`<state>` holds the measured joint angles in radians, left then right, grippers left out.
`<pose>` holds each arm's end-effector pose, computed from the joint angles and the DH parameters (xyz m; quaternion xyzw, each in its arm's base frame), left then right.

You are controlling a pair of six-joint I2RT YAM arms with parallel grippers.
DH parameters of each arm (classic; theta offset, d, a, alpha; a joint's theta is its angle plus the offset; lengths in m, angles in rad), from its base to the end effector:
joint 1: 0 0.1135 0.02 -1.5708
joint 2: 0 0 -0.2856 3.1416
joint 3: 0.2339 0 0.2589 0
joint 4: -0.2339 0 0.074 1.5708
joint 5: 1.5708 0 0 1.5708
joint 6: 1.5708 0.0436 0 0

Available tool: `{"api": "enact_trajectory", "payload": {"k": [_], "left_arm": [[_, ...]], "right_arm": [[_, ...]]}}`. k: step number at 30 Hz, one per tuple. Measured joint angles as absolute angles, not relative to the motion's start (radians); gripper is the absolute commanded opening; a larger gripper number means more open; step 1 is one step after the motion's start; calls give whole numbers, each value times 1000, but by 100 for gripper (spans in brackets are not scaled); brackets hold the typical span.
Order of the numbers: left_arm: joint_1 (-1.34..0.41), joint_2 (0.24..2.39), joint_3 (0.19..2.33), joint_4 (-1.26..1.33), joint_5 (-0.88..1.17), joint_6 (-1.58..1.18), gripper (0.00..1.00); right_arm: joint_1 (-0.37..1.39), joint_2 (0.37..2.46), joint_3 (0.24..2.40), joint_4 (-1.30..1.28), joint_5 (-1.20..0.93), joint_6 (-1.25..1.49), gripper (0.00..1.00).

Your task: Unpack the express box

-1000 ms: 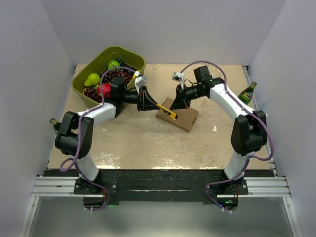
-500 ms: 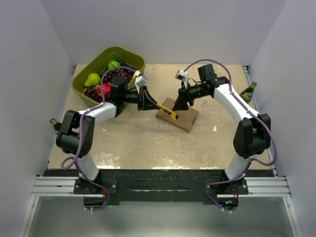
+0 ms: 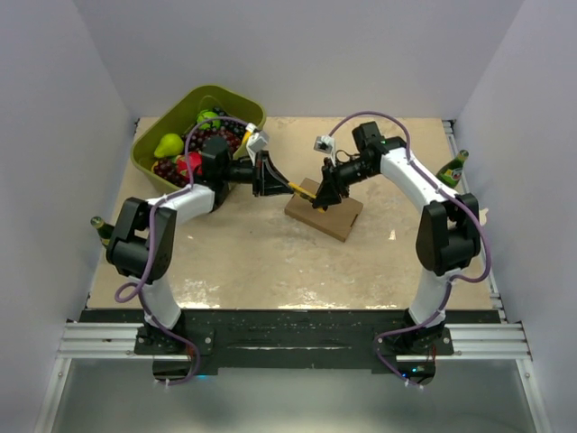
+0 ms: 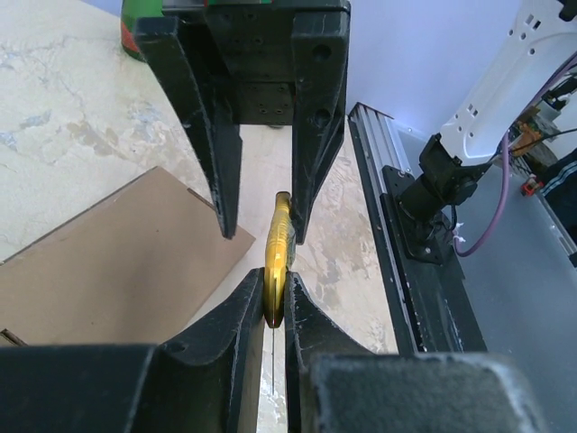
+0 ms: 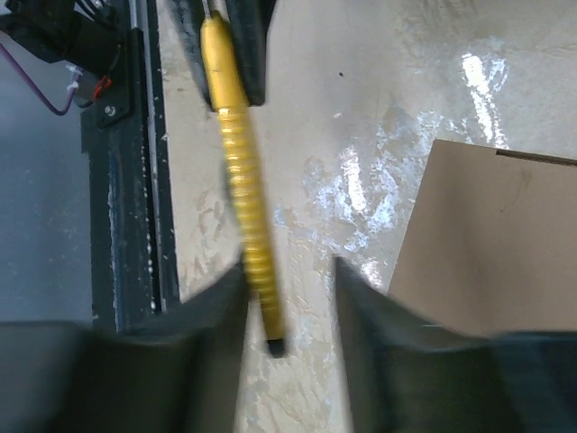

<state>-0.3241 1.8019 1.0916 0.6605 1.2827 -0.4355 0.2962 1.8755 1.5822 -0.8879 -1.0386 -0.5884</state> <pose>0.3675 -0.1676 0.2685 0.3794 0.6026 -0.6073 0.3523 0.3722 0.1529 0.2817 -0.4514 0.7287 0.4572 0.2371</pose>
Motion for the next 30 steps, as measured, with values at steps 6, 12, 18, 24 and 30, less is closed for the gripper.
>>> {"api": "enact_trajectory", "payload": {"k": [6, 12, 18, 24, 30], "left_arm": [[-320, 1824, 1097, 688, 1261, -465, 0], [-324, 1829, 1145, 549, 1234, -346, 58], [-328, 1798, 1192, 255, 1138, -56, 61], [-328, 1756, 1207, 173, 1039, 60, 63], [-332, 1761, 1288, 158, 1006, 86, 60]], "right_arm": [[302, 1875, 1588, -918, -1058, -614, 0], [303, 1858, 1608, -929, -958, -644, 0], [302, 1855, 1721, -1008, -759, -804, 0], [313, 1836, 1732, -1042, -621, -920, 0], [356, 1825, 1732, -1076, -525, -986, 0]]}}
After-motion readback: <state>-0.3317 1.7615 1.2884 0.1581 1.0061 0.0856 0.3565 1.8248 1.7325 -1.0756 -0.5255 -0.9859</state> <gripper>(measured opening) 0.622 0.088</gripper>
